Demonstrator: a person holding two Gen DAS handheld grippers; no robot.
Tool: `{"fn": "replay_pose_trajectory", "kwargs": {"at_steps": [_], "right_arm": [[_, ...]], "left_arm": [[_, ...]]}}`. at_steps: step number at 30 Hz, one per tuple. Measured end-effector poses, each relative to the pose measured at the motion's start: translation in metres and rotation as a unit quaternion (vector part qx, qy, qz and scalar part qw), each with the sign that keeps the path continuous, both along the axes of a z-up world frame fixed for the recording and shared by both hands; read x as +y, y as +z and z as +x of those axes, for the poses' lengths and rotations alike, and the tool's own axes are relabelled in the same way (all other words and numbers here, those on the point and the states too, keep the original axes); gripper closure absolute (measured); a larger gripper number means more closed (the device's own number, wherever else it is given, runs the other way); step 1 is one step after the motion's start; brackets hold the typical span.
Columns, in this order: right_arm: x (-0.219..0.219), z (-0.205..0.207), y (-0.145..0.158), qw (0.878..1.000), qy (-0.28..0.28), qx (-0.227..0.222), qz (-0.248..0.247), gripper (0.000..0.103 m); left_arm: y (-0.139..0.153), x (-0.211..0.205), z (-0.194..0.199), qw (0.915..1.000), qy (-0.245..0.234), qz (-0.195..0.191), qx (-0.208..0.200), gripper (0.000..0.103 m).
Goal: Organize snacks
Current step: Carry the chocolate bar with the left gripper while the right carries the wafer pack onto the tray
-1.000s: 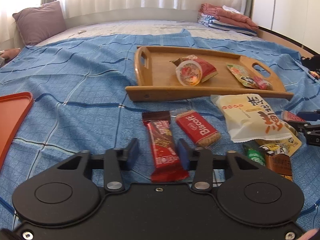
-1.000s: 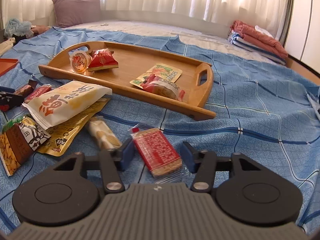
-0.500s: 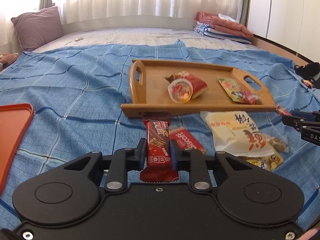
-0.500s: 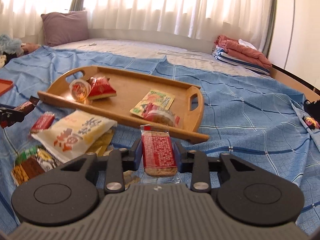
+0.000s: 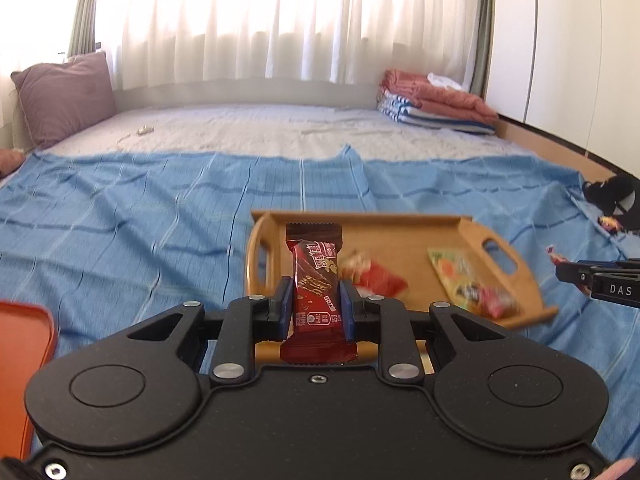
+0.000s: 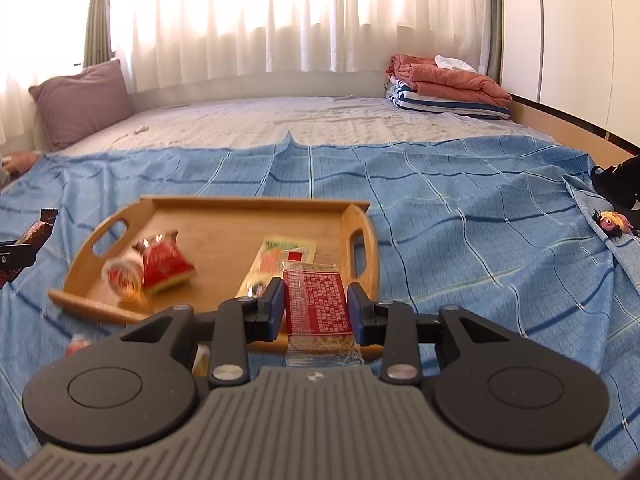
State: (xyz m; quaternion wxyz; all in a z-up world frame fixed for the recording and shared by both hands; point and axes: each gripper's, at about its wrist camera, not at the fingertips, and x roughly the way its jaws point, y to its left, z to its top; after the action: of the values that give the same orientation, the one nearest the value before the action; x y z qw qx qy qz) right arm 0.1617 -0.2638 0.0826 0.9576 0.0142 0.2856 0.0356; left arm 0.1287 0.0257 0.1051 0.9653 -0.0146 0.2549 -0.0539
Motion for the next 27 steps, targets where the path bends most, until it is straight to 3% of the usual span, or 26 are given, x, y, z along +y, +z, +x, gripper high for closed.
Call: {"fn": "replay_pose_trajectory", "kwargs": {"at_steps": [9, 17, 27], "right_arm": [[0.002, 0.075, 0.008, 0.999, -0.02, 0.036, 0.034, 0.065], [0.005, 0.122, -0.019, 0.995, -0.039, 0.08, 0.033, 0.065], [-0.001, 0.141, -0.054, 0.99, -0.05, 0.111, 0.066, 0.065]], "left_arm": [[0.012, -0.005, 0.084, 0.9995, -0.009, -0.026, 0.015, 0.08], [-0.021, -0.003, 0.16, 0.9959, 0.01, -0.014, 0.089, 0.08], [-0.052, -0.009, 0.195, 0.9938, 0.016, 0.011, 0.11, 0.08]]}}
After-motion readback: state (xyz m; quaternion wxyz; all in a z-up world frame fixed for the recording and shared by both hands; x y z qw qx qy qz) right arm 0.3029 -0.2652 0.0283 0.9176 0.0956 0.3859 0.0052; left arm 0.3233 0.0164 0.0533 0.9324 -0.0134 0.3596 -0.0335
